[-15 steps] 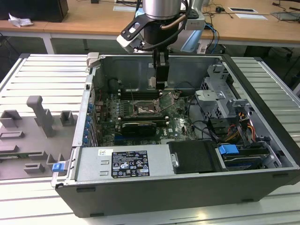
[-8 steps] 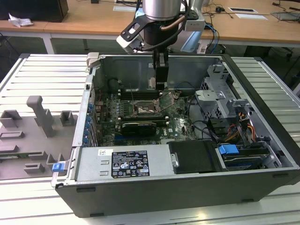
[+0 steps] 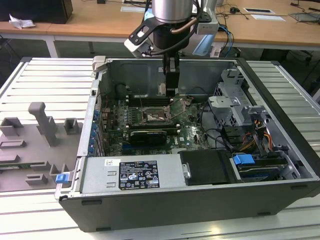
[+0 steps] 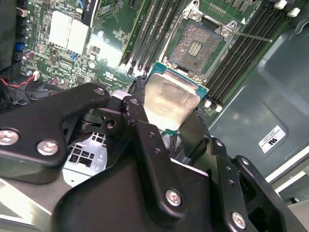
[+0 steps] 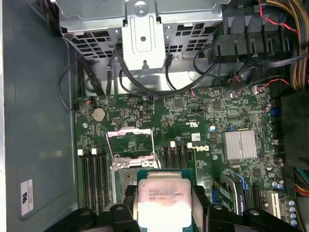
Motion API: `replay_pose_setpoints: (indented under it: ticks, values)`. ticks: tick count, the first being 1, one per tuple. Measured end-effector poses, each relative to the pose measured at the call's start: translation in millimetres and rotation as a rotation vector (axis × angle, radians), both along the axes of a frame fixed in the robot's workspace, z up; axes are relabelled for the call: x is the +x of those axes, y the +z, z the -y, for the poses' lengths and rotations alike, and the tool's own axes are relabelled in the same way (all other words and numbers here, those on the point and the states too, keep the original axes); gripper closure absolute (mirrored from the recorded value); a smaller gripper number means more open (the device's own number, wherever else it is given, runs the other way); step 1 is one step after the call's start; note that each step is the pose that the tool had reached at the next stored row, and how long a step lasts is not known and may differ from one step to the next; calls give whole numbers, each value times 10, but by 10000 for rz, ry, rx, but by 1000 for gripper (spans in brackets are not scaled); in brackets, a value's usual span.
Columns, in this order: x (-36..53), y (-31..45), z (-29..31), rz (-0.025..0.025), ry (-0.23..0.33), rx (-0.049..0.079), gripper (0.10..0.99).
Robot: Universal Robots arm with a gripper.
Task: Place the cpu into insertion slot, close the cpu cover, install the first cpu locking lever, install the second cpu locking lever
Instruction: 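Place the cpu into insertion slot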
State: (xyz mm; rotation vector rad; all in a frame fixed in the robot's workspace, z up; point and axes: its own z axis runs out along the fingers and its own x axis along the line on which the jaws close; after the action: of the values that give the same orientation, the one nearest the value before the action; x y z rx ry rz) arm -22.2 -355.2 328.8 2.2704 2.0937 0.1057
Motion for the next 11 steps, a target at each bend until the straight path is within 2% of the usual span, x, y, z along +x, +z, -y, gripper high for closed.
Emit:
replay_pose_setpoints:
  ticks: [11]
  values:
    - [0, -34, 0, 0, -136, 0, 553]
